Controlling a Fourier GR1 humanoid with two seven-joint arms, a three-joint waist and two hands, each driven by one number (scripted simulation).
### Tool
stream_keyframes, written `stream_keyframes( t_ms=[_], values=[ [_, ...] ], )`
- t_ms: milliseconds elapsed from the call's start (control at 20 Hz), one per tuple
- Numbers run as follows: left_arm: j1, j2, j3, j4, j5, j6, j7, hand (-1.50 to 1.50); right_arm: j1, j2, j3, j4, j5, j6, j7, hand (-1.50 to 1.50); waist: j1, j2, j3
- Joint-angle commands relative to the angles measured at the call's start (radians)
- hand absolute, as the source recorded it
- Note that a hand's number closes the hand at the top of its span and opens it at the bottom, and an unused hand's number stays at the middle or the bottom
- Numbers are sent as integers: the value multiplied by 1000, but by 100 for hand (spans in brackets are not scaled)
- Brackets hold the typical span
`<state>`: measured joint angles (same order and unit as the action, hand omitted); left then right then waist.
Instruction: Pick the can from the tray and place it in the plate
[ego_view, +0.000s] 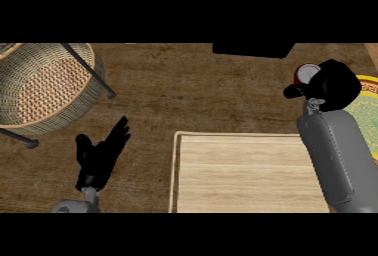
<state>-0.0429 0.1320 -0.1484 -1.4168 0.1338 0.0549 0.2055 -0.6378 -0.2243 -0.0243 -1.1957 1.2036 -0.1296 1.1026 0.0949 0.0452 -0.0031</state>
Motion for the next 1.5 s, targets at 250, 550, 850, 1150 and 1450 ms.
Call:
stream_keyframes(
  t_ms=[250, 550, 850, 1150, 1450],
  values=[
    [-17, -1, -25, -4, -8, -19, 11, 0, -182, -66, -152, 134, 342, -246, 280, 150, 44, 10, 3],
    [-18, -15, -23, -6, -4, -7, 12, 0, -192, -56, -268, 132, 503, -382, 329, 150, 17, -2, 6],
    [-23, -14, -8, 5, -13, 16, 20, 0, -147, -14, -369, 124, 676, -507, 343, 150, -3, -4, 6],
    [15, -11, -3, -5, -4, 12, 16, 0, -75, -21, -516, 125, 825, -591, 352, 150, -21, -14, 7],
    [21, -12, 6, -4, -4, 18, 16, 0, -2, -11, -664, 143, 833, -749, 286, 150, -50, -23, 8]
  ],
)
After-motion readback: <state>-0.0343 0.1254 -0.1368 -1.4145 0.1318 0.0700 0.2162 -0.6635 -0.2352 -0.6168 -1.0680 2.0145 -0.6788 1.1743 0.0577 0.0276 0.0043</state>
